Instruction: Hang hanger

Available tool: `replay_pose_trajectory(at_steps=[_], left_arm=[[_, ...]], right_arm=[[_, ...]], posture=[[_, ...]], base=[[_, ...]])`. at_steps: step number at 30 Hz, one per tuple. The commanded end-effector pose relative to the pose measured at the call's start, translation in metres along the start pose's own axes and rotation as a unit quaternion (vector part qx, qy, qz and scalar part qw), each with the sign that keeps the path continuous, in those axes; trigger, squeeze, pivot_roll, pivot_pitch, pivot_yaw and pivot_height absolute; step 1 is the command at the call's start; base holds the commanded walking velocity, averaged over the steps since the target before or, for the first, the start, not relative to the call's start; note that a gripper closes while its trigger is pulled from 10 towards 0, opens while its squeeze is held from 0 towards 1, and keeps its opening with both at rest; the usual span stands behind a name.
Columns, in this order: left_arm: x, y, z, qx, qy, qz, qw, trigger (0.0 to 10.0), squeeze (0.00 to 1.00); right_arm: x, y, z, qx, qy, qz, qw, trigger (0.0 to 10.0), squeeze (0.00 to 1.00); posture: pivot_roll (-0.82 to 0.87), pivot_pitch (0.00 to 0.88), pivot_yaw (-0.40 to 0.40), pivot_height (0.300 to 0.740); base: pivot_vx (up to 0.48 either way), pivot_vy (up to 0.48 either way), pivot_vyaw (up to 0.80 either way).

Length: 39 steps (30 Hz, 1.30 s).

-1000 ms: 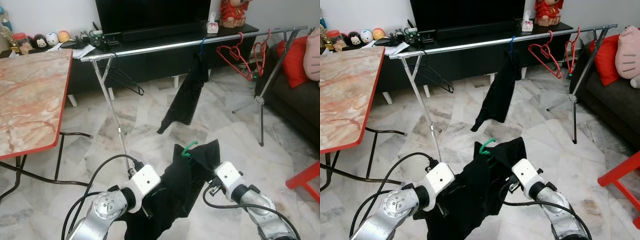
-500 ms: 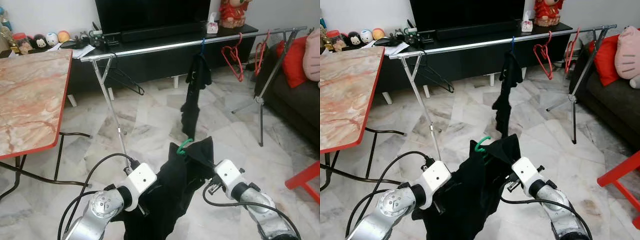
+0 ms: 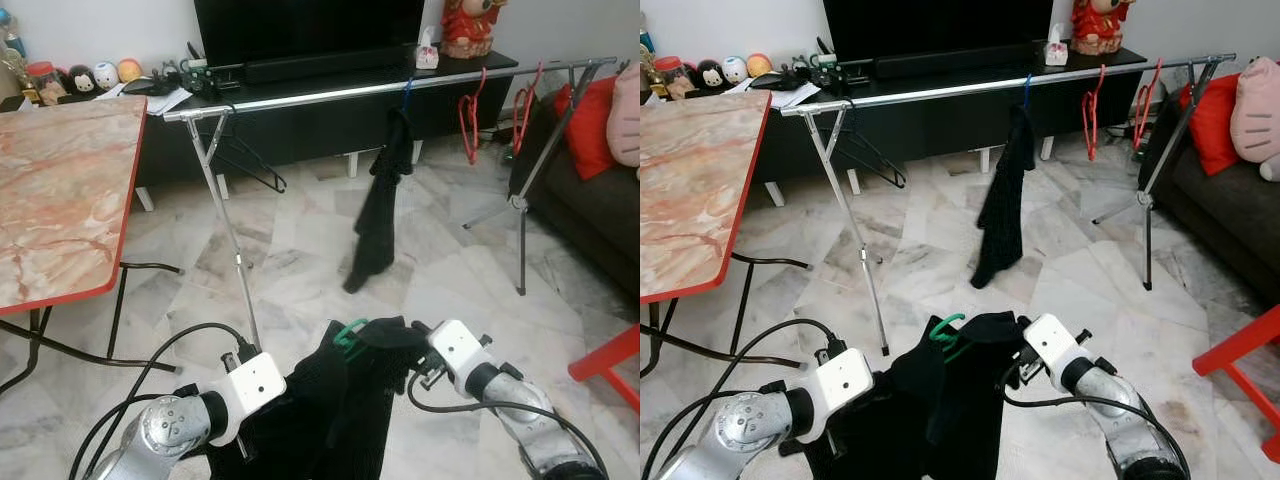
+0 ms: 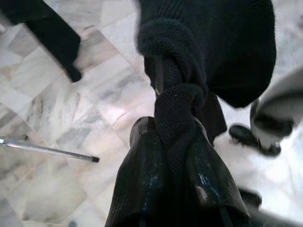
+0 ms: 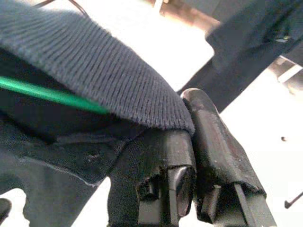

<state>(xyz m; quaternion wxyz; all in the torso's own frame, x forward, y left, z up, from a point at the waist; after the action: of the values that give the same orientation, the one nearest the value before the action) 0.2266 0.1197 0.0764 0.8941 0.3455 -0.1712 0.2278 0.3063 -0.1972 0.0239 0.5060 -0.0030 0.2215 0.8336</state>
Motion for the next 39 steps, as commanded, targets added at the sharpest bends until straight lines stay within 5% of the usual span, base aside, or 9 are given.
replay_pose_trajectory(at_steps=[1,2,4,9,19,24,39], left_arm=[[0.002,0.003,0.008,-0.02,-0.008,0.001,1.0,10.0,0.0],[0.002,0.003,0.008,-0.02,-0.008,0.001,1.0,10.0,0.0],[-0.004,0.03,-0.002,-0.024,-0.004,-0.071,0.997,10.0,0.0],[-0.021,0.048,-0.014,0.001,-0.005,-0.141,0.99,10.0,0.0],[0.004,0.062,-0.017,-0.022,0.02,-0.071,0.997,10.0,0.0],[0.014,0.07,-0.014,-0.043,0.037,-0.051,0.997,10.0,0.0],[-0.006,0.09,-0.008,-0.045,0.008,-0.19,0.981,10.0,0.0]], right_arm=[[-0.002,-0.001,0.001,0.0,0.005,-0.002,1.0,0.0,0.0],[-0.002,-0.001,0.001,0.0,0.005,-0.002,1.0,0.0,0.0],[-0.007,-0.001,0.0,0.01,0.014,-0.001,1.0,0.0,0.0],[-0.007,0.001,-0.004,0.019,0.019,0.005,1.0,0.0,0.0],[0.0,0.002,-0.02,0.063,0.026,0.027,0.997,0.0,0.0],[-0.003,0.009,-0.042,0.127,0.041,0.024,0.991,0.0,0.0],[-0.017,0.011,-0.048,0.156,0.044,-0.01,0.987,0.0,0.0]], posture=[[-0.1,0.0,0.015,0.74],[-0.1,0.0,0.015,0.74],[-0.09,0.0,0.003,0.74],[-0.09,0.0,0.005,0.74],[-0.09,0.0,0.001,0.74],[-0.09,0.0,-0.003,0.74],[-0.08,0.0,-0.003,0.74]], base=[[0.0,0.0,0.0],[0.0,0.0,0.0],[0.0,0.0,0.0],[0.0,0.0,0.0],[0.0,0.0,0.0],[0.0,0.0,0.0],[0.0,0.0,0.0]])
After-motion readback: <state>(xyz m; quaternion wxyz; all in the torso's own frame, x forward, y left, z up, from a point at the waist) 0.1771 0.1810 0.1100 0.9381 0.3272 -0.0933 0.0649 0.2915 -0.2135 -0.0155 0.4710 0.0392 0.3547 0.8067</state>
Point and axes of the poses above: a point about 5 cm out from each wrist's last joint towards the gripper, its own y axis pointing back from the gripper into the wrist, its own z axis along the axis of the wrist's last joint, x = y × z, the point moved 3 cm from there along -y, pointing out of the wrist towards the gripper, and after that the axes turned 11 degrees about -y, right-handed, at the moved point
